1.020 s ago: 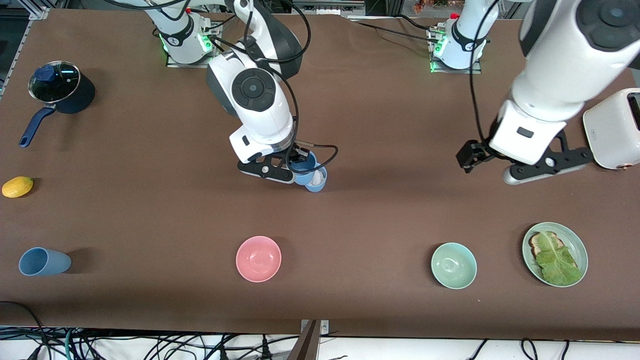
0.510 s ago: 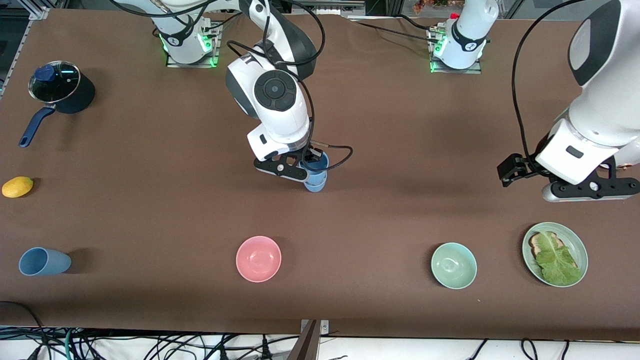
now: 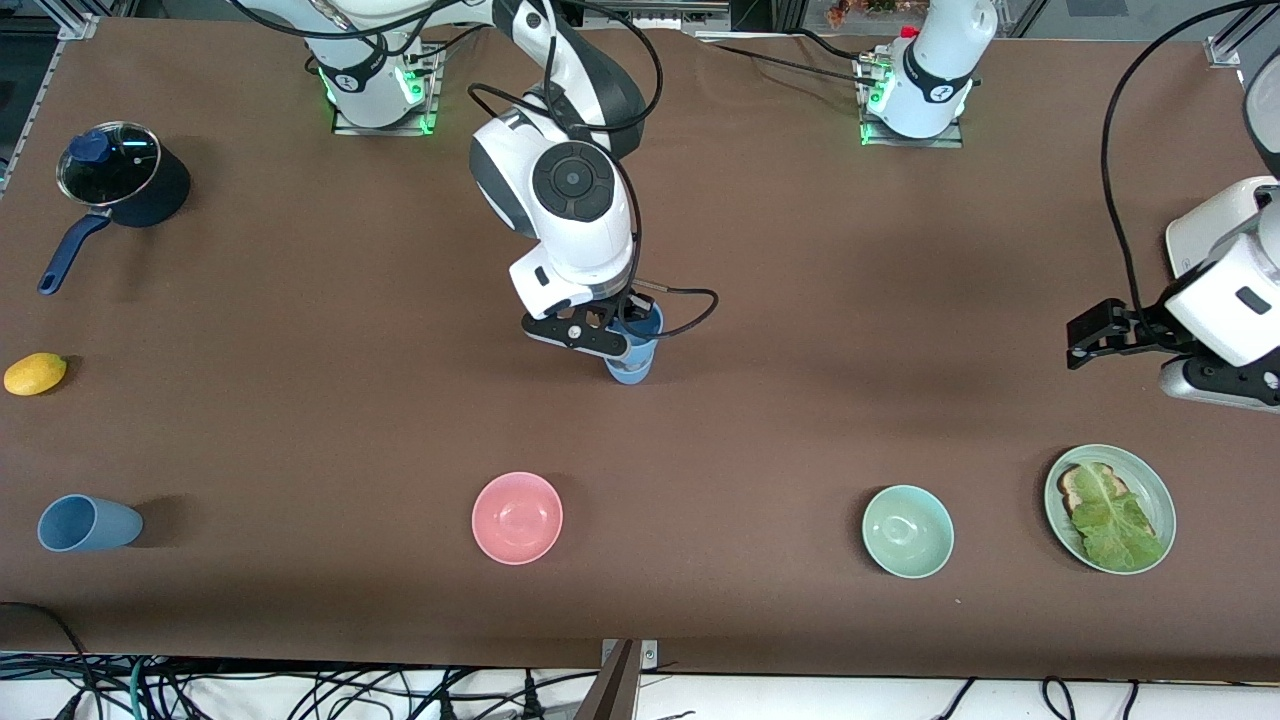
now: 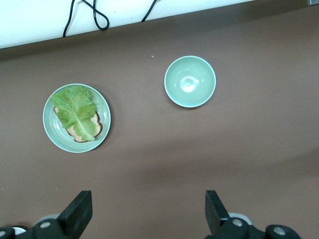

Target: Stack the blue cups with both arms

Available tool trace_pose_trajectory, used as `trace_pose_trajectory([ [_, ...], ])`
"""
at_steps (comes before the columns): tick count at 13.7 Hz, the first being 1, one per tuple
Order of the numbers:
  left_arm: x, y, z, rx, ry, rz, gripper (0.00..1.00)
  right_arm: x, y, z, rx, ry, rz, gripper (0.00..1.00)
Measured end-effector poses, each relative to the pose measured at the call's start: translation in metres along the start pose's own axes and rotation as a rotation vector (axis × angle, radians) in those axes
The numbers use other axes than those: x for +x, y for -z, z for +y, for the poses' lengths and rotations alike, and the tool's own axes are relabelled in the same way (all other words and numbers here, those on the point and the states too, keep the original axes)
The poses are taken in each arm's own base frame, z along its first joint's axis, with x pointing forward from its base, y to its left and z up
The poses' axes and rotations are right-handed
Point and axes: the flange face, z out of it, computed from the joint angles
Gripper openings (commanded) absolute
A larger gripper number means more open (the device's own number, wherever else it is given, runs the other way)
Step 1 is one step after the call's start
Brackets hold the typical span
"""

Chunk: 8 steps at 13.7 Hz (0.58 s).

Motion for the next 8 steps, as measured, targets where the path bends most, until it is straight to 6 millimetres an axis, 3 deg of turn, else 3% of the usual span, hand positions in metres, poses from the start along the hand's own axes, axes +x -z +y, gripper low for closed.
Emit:
trace_pose_trajectory([
  [4,-0.007,-0.004,-0.005,0.000,0.000,-0.001,1.00,0.001,-0.002,0.001,-0.008,0.001,0.006,0.00],
  [8,-0.024,0.022,-0.003,0.006,0.000,0.036,1.00,0.002,-0.002,0.000,0.001,0.001,0.013,0.00],
])
